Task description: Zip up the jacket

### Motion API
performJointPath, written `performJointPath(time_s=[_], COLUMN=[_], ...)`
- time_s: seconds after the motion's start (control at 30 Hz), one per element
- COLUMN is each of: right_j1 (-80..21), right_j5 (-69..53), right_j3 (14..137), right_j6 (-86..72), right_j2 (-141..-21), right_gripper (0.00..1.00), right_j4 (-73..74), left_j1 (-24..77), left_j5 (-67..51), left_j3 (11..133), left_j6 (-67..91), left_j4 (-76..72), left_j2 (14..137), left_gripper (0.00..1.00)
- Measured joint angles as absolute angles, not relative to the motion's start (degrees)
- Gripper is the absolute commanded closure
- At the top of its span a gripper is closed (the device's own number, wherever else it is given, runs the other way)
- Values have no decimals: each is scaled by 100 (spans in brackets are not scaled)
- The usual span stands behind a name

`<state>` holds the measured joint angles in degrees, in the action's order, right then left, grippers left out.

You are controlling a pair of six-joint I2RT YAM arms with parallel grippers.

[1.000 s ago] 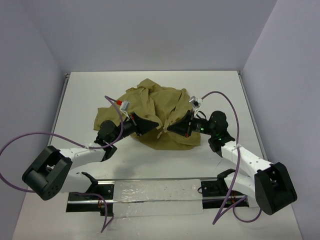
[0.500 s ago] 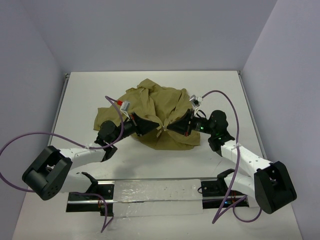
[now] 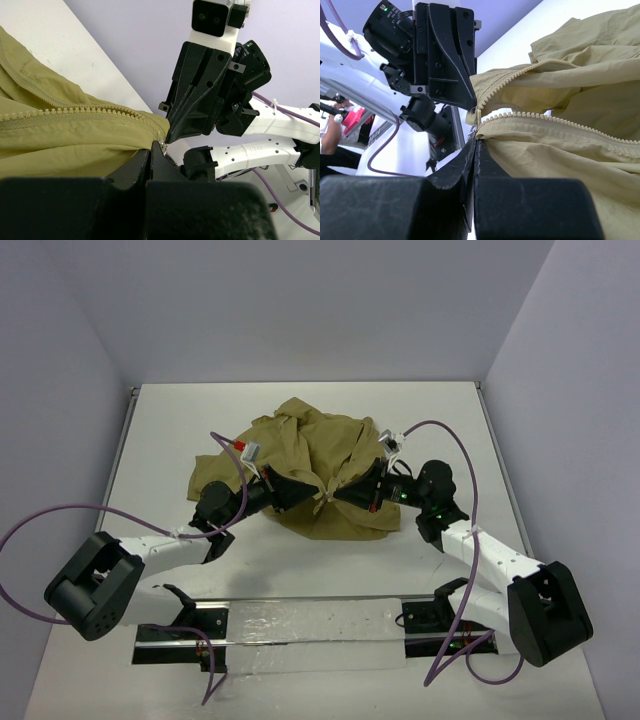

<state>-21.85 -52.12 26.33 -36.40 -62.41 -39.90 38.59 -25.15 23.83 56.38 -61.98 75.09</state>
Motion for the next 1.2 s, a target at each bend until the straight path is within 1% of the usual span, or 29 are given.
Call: performJointPath(time_s=[0.33,0.7,1.2], right_j1=[-2185,-2168,-2123], right_j5=[-5212,-5217,-5219], right_j3=[2637,2637,2637], right_j6=[-3640,-3640,-3645], right_j2=[-6241,-6236,-6179], right_gripper=[100,100,100], right_j4=[-3990,-3990,-3992], left_j1=[3859,3857,3857], left_j5=[-2630,-2972,-3226], left_j3=[2383,2383,2386], left_j6=[5662,6028,6307], left_j4=[-6217,-6757,-7202], left_j2=[7526,7976,8162], left_gripper=[100,100,100])
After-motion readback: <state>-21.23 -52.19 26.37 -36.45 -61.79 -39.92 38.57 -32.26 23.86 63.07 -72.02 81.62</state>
